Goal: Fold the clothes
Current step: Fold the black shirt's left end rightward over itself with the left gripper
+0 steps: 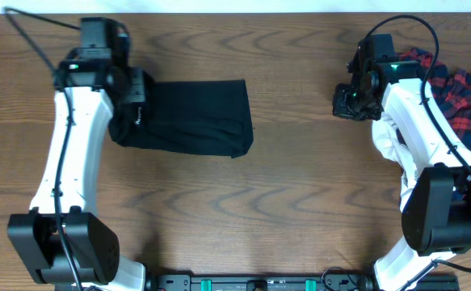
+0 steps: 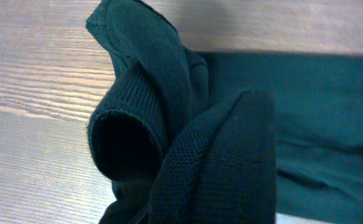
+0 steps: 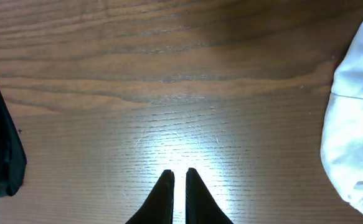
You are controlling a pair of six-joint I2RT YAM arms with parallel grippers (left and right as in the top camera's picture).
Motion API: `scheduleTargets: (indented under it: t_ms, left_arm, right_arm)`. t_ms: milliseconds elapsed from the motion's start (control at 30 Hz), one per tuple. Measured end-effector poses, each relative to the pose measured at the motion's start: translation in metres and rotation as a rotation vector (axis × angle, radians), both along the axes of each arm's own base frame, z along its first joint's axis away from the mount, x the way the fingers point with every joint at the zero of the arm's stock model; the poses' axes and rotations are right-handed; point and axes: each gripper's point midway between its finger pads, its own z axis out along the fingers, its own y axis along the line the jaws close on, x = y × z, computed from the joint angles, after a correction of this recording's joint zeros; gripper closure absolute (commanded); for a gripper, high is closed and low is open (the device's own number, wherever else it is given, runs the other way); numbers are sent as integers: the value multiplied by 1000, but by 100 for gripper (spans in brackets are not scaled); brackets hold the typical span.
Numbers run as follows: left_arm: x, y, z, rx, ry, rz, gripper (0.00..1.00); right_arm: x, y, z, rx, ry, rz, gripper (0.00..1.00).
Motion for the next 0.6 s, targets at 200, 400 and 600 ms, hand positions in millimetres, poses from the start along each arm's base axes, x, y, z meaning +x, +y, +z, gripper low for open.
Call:
scheduleTargets:
  t_ms: [200, 400, 600]
  left_arm:
    - [-3, -29, 0, 52, 11, -69, 94]
    - [-5, -54, -1, 67, 12, -131, 94]
    - [-4, -77, -24, 81, 71, -186, 94]
  right_arm:
    - [-1, 0, 0, -1, 4, 0, 94]
    - [-5, 0, -1, -2, 22, 0, 94]
    - [-8, -1, -2, -3, 33, 0, 95]
